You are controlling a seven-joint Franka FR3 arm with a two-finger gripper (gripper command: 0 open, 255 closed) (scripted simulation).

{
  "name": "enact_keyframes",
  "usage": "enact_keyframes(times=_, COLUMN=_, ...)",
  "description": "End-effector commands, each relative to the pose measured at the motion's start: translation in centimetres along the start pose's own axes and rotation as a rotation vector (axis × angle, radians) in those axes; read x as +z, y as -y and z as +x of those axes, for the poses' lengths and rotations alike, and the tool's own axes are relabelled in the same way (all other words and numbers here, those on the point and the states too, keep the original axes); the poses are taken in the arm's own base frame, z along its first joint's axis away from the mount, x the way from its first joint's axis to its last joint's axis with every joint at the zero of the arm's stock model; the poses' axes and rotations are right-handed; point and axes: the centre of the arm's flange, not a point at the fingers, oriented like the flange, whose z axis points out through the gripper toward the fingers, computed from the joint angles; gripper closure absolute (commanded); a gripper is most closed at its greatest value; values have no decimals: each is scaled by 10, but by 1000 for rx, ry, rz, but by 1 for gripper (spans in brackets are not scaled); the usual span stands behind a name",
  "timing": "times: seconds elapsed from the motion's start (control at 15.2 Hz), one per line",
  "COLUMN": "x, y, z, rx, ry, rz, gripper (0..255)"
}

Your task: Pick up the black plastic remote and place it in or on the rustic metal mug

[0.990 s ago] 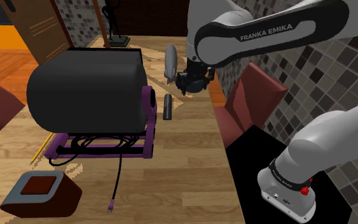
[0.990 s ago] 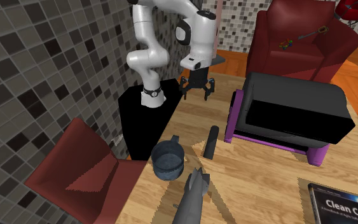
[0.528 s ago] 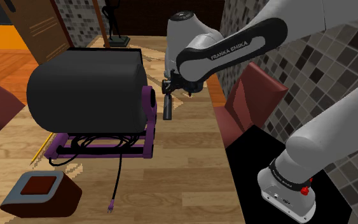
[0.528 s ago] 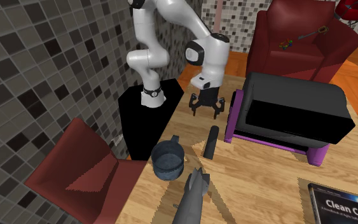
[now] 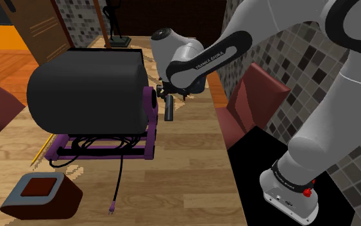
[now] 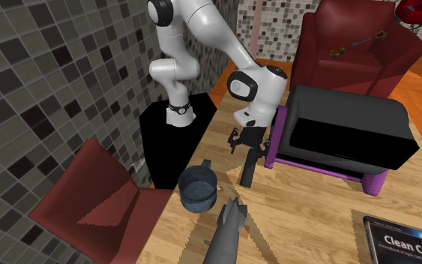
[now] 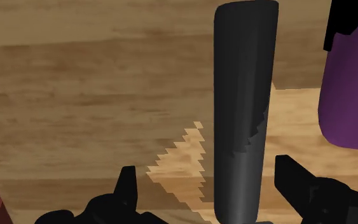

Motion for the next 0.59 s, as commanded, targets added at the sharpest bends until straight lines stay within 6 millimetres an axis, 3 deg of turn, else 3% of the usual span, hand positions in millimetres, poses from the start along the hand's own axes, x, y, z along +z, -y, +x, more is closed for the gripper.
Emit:
enact_keyframes(times=0.0, x=16, y=17, z=1, rx=-2, ry=-8, rz=101, gripper=0)
enact_keyframes(times=0.33, x=45, y=20, z=1, rx=-2, ry=-8, rz=101, gripper=0)
enact_keyframes(times=0.53, x=45, y=20, z=1, rx=-2, ry=-8, rz=101, gripper=0)
